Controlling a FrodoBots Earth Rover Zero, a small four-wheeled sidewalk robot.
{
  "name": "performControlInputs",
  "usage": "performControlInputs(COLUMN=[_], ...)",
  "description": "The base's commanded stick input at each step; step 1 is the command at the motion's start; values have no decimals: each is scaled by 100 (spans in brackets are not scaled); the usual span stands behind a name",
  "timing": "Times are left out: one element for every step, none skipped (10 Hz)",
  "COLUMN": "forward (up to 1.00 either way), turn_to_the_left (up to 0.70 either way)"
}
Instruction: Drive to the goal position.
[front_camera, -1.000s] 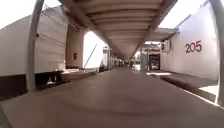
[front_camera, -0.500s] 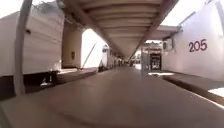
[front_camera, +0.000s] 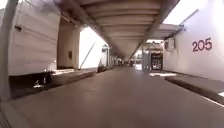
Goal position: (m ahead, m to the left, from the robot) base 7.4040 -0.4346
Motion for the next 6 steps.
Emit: performControlInputs(forward=[70,70,70,70,70,70], turn_to_the_left=[0,0,0,0,0,0])
